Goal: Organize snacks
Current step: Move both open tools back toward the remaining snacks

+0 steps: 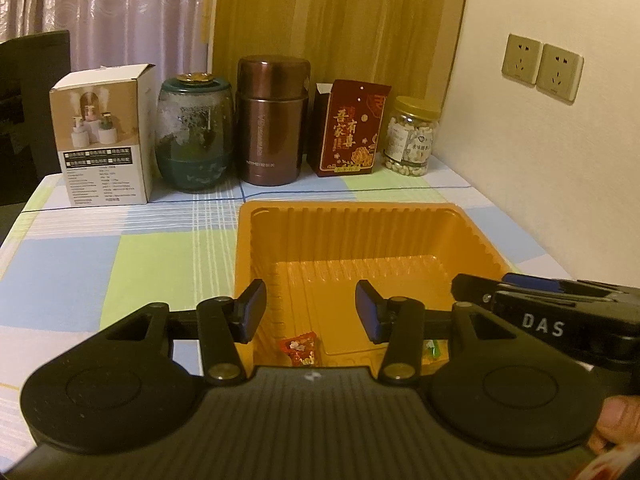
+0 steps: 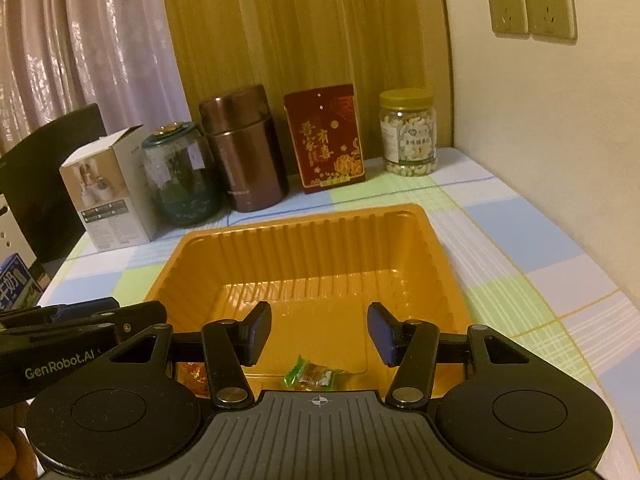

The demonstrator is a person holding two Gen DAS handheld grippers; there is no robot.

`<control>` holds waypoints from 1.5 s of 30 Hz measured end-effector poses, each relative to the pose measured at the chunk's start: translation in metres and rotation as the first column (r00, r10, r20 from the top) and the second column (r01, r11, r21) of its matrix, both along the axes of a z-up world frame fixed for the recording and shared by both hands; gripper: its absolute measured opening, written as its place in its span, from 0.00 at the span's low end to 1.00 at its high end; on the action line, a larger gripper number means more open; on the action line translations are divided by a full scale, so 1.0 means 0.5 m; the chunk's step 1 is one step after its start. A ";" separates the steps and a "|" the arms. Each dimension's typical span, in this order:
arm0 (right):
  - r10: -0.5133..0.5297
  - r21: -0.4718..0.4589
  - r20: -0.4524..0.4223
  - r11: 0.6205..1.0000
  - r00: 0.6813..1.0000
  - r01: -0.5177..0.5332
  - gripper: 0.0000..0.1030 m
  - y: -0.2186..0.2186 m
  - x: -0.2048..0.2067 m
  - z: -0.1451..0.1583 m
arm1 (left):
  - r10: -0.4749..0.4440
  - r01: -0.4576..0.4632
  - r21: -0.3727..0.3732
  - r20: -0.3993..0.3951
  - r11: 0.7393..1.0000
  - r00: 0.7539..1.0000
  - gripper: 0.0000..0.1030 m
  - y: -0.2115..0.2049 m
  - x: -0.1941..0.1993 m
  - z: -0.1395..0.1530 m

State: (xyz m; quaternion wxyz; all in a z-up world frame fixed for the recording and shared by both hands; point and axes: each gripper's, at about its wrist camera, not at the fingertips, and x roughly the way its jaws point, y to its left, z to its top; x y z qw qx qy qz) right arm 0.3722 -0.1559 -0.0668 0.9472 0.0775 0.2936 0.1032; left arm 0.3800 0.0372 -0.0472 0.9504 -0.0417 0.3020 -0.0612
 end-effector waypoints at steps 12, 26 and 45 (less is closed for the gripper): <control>-0.004 -0.022 0.075 1.000 0.997 0.006 0.52 -0.029 -0.104 0.040 | 0.027 -0.026 -0.042 0.032 0.999 0.999 0.44 0.016 -0.139 0.053; -0.001 -0.045 0.061 0.999 0.998 0.004 0.52 -0.082 -0.315 0.030 | 0.105 -0.110 -0.112 -0.046 0.988 0.993 0.47 0.023 -0.376 0.035; 0.071 -0.073 -0.059 0.994 0.996 -0.076 0.52 -0.090 -0.431 -0.058 | 0.034 -0.039 -0.029 -0.164 0.999 0.986 0.70 0.007 -0.479 -0.080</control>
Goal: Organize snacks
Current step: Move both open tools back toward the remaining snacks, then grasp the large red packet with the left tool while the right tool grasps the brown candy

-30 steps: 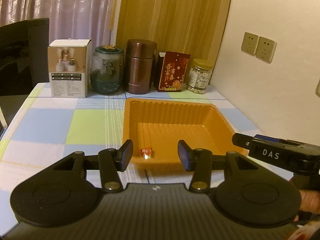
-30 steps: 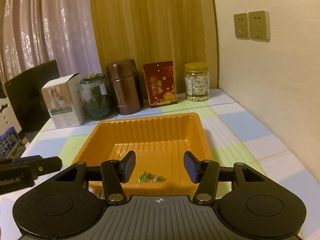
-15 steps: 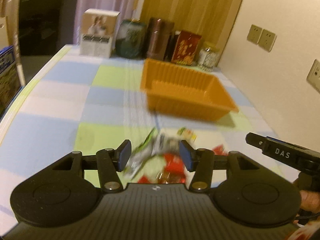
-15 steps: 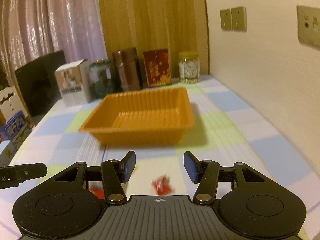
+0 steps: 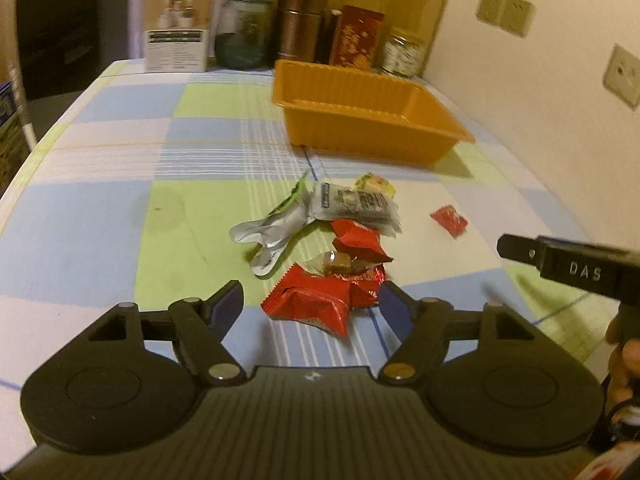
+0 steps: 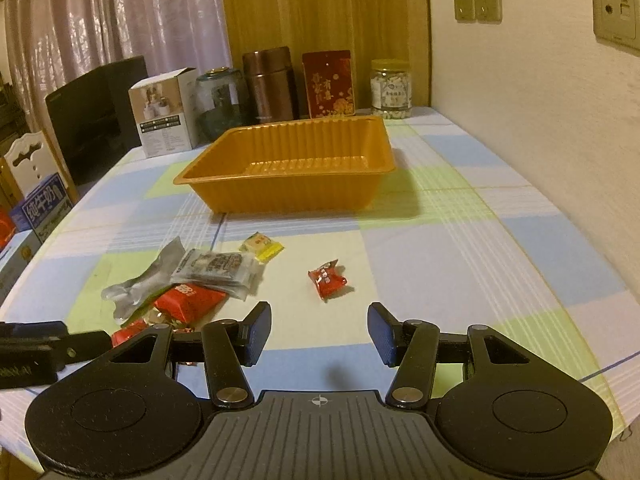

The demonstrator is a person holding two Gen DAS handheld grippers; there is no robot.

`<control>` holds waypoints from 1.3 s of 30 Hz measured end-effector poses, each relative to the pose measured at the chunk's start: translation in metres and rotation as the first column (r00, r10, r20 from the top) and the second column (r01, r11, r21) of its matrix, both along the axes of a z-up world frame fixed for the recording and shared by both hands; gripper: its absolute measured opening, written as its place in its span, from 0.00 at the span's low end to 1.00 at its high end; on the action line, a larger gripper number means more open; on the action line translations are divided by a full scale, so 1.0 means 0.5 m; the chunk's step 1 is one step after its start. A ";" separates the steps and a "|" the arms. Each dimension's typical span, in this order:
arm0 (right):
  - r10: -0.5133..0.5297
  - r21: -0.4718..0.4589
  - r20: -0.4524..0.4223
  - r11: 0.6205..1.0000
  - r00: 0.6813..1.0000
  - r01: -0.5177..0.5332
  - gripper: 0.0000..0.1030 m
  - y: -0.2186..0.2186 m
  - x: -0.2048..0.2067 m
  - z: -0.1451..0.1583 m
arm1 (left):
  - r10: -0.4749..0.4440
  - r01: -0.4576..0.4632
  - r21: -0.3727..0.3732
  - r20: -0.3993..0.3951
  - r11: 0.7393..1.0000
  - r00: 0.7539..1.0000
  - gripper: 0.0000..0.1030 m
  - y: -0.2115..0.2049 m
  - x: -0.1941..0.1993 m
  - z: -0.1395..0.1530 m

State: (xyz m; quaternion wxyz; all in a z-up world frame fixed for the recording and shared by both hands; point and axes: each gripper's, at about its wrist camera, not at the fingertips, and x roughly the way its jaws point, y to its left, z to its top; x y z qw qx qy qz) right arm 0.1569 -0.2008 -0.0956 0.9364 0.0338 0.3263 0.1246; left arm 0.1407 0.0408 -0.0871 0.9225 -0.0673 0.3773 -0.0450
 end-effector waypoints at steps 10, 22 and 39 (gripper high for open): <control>0.000 -0.010 -0.023 1.000 1.000 -0.001 0.67 0.007 0.011 -0.016 | -0.107 0.108 0.012 -0.028 0.994 0.994 0.67 0.006 0.046 -0.045; -0.017 -0.015 -0.047 1.000 0.999 0.017 0.67 0.010 0.024 -0.028 | -0.144 0.148 0.048 -0.063 0.988 0.988 0.48 -0.005 0.063 -0.064; 0.042 -0.019 -0.043 0.999 0.998 -0.043 0.67 0.033 0.020 -0.035 | -0.054 0.053 0.061 0.001 0.997 0.999 0.37 0.016 0.022 -0.032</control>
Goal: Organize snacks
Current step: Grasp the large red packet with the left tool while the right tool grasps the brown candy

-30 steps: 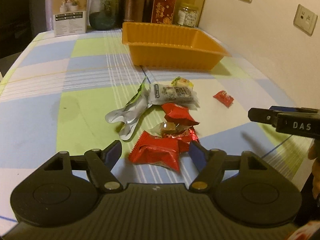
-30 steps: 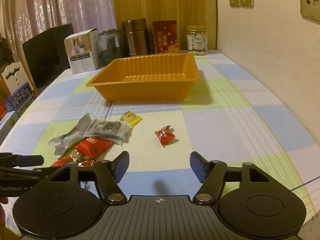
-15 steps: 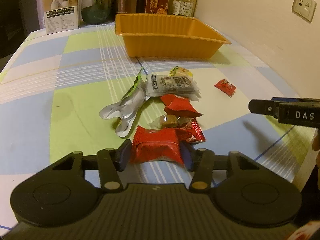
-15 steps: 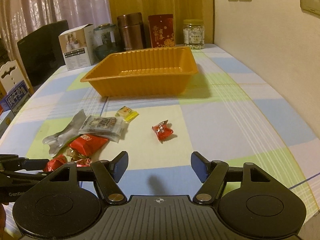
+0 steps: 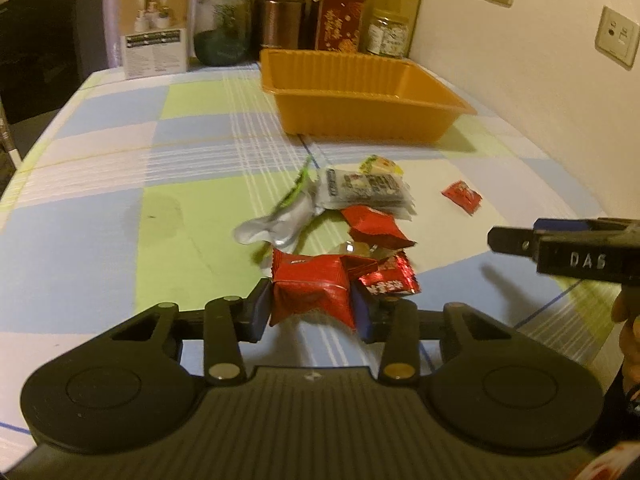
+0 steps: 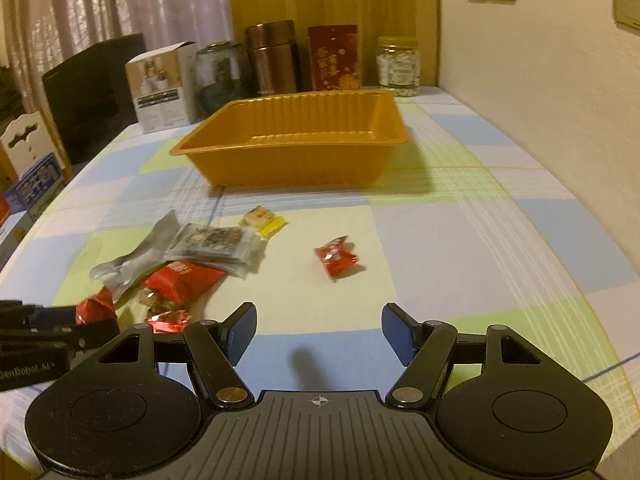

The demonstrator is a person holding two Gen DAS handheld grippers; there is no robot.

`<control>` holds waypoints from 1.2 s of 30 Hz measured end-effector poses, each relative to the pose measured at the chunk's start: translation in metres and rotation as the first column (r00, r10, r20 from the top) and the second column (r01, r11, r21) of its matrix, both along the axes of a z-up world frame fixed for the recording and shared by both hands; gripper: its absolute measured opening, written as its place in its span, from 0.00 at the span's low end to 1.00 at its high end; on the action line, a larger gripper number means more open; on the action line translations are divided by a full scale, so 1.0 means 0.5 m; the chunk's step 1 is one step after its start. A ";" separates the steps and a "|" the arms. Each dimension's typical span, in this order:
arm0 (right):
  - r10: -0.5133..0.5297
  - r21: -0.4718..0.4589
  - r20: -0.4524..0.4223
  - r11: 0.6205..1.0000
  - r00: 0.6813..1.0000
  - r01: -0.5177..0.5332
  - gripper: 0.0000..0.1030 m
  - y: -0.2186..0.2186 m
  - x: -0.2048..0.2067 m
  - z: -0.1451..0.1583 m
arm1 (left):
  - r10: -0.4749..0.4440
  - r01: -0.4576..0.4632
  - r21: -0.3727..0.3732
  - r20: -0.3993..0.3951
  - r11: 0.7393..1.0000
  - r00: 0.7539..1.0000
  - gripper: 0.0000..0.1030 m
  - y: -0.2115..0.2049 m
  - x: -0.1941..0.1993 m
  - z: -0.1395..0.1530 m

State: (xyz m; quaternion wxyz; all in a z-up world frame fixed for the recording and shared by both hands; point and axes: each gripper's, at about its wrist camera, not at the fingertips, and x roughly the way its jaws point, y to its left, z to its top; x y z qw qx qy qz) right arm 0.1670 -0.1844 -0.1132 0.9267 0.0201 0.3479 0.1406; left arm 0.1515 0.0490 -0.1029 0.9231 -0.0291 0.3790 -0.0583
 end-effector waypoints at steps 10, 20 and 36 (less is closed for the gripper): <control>0.285 -0.074 0.028 0.957 0.958 -0.282 0.67 0.120 -0.008 -0.029 | 0.064 -0.064 0.005 0.020 0.998 0.998 0.37 0.051 -0.011 0.021; 0.400 -0.203 0.020 0.899 0.916 -0.388 0.67 0.187 0.019 -0.077 | 0.087 -0.087 -0.021 0.016 0.996 0.996 0.37 0.075 -0.013 0.014; 0.428 -0.114 -0.018 0.897 0.903 -0.427 0.27 0.199 0.012 -0.070 | 0.090 -0.090 -0.030 0.011 0.995 0.996 0.37 0.072 -0.019 0.016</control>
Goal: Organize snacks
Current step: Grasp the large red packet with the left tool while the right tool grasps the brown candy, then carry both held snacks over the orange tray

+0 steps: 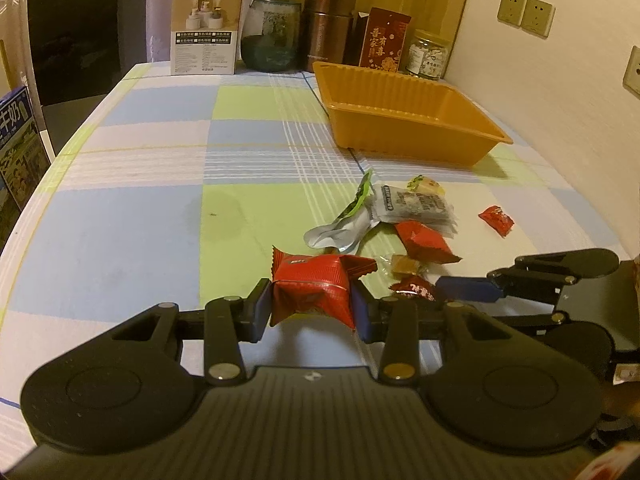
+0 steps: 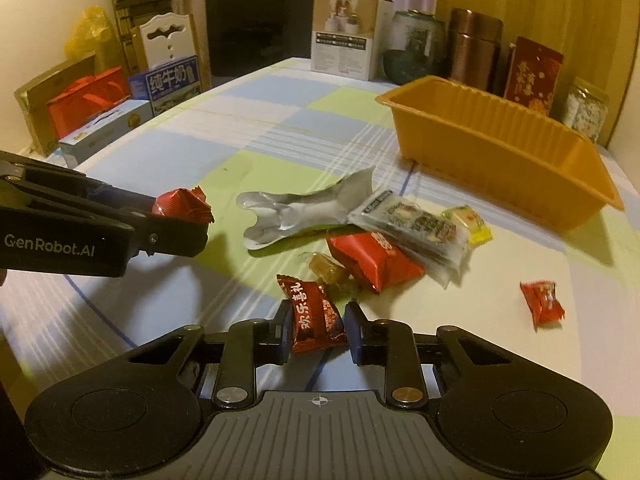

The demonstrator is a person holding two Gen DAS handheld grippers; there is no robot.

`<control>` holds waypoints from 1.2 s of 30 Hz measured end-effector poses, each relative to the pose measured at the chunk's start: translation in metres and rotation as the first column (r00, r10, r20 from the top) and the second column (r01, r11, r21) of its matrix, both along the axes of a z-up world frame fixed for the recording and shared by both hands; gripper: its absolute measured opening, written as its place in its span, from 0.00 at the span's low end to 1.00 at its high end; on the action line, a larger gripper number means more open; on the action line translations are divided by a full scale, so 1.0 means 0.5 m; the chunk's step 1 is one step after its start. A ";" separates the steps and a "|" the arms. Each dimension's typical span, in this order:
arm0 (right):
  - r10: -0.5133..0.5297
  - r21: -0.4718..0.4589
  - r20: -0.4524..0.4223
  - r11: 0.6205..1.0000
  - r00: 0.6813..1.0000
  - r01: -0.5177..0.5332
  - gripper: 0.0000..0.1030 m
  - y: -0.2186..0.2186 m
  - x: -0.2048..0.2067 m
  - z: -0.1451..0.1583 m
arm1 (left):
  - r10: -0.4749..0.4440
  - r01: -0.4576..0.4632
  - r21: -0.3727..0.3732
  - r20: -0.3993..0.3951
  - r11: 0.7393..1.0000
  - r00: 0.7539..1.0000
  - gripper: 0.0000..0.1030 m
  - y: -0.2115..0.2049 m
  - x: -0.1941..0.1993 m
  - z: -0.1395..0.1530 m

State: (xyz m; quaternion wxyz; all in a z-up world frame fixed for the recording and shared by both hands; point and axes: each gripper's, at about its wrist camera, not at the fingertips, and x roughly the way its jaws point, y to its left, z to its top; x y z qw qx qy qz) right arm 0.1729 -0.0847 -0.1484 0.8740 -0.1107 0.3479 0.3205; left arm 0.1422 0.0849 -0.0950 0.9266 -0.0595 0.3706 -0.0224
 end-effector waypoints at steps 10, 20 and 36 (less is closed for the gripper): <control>-0.061 0.053 0.010 0.997 0.998 0.060 0.26 -0.047 -0.029 0.050 | -0.023 0.022 0.015 0.033 1.000 0.999 0.37 -0.022 -0.010 0.034; -0.117 0.117 0.044 0.987 0.992 0.111 0.26 -0.077 -0.031 0.105 | -0.055 0.053 0.028 0.068 0.998 0.996 0.37 -0.047 -0.003 0.071; -0.235 0.167 0.051 0.960 0.971 0.223 0.26 -0.114 0.052 0.164 | -0.119 0.113 0.042 0.154 0.993 0.981 0.37 -0.079 0.097 0.133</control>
